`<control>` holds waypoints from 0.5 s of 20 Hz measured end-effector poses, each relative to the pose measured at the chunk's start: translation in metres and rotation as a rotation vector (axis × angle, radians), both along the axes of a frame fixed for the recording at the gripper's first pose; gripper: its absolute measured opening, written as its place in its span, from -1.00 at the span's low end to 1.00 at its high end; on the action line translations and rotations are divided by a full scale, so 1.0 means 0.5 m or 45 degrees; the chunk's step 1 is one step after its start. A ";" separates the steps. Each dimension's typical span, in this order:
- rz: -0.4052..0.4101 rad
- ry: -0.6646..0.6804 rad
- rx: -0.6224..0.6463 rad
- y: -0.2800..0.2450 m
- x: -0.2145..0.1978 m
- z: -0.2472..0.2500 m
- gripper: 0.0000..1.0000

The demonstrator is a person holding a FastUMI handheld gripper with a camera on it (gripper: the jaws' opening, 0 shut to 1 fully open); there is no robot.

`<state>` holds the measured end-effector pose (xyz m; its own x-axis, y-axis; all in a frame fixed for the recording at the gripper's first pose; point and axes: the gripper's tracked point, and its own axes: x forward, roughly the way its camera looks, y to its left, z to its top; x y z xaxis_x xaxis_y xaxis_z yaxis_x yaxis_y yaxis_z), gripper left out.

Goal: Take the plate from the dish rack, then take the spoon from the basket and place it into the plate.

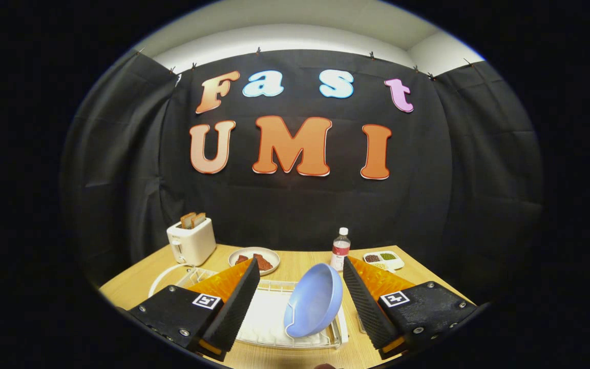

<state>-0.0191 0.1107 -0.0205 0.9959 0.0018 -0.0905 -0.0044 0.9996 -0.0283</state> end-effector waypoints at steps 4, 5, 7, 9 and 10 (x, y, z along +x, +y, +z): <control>-0.083 0.080 -0.027 -0.033 0.037 -0.051 0.95; -0.105 0.111 -0.024 -0.042 0.049 -0.067 0.95; -0.145 0.175 -0.020 -0.059 0.074 -0.092 0.95; -0.178 0.233 -0.016 -0.073 0.098 -0.116 0.95; -0.194 0.261 -0.011 -0.081 0.106 -0.129 0.96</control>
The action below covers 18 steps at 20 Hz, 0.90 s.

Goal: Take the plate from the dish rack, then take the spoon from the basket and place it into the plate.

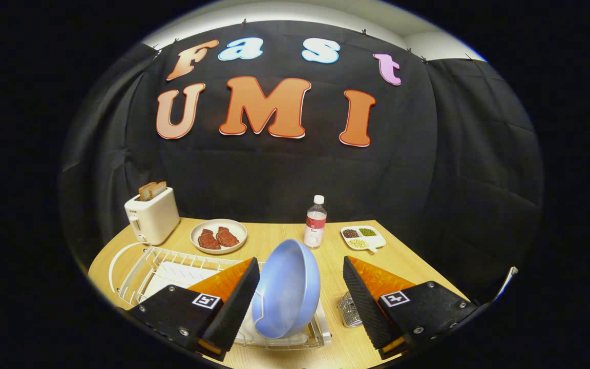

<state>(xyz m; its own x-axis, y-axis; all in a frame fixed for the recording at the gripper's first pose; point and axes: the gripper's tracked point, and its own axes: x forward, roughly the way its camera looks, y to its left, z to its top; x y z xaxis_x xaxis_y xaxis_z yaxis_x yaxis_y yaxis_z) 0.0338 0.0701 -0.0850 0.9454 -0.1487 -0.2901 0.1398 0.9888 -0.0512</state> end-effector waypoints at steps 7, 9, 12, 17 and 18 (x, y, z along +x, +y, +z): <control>-0.054 0.211 0.019 -0.008 0.037 -0.103 0.55; -0.074 0.243 0.005 -0.014 0.047 -0.122 0.17; -0.102 0.296 0.038 -0.009 0.044 -0.137 -0.26; -0.109 0.308 0.001 0.015 0.058 -0.120 -0.52; -0.108 0.306 -0.020 0.018 0.059 -0.115 -0.53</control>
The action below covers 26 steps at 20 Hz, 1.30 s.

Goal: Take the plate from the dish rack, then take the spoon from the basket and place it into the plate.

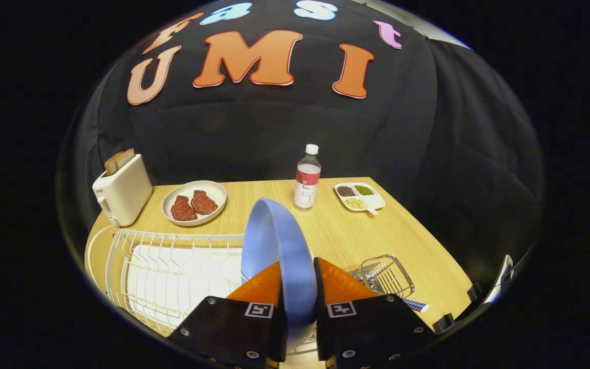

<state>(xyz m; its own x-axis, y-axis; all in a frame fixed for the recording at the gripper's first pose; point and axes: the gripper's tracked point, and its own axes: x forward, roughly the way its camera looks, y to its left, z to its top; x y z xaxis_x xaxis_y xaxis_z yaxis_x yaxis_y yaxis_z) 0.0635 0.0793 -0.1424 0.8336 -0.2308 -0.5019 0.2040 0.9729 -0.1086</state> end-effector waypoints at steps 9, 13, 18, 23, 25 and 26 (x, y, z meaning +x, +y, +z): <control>-0.047 -0.045 -0.122 -0.010 -0.003 0.061 -0.58; -0.052 -0.082 -0.063 -0.009 -0.013 0.093 -0.58; -0.023 -0.115 0.094 0.007 -0.070 0.127 -0.58; 0.021 -0.118 0.315 0.030 -0.157 0.134 -0.58; 0.042 -0.094 0.426 0.046 -0.200 0.124 -0.58; 0.046 -0.081 0.482 0.052 -0.220 0.113 -0.58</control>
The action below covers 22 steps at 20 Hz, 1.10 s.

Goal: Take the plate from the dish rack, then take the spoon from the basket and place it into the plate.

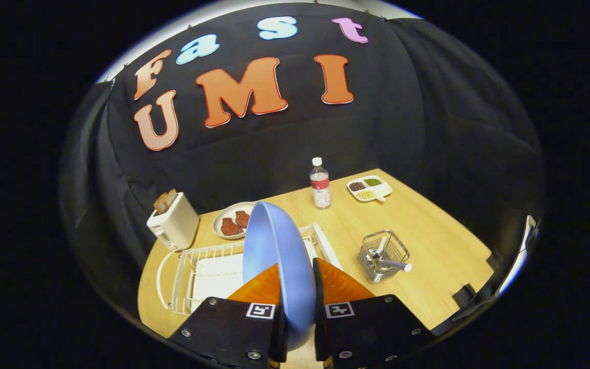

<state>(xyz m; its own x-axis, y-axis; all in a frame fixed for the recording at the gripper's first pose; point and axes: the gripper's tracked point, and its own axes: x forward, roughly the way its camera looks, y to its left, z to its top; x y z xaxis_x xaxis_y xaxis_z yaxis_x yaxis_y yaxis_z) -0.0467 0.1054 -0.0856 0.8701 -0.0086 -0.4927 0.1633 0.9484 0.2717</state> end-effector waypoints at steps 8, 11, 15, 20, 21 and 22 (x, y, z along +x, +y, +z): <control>0.043 0.091 0.394 0.035 -0.141 -0.119 -0.58; 0.042 0.128 0.495 0.041 -0.179 -0.172 -0.58; 0.045 0.207 0.591 0.055 -0.223 -0.246 -0.58; 0.055 0.326 0.648 0.078 -0.255 -0.328 -0.58; 0.054 0.338 0.657 0.082 -0.257 -0.337 -0.58; 0.058 0.350 0.669 0.084 -0.256 -0.346 -0.58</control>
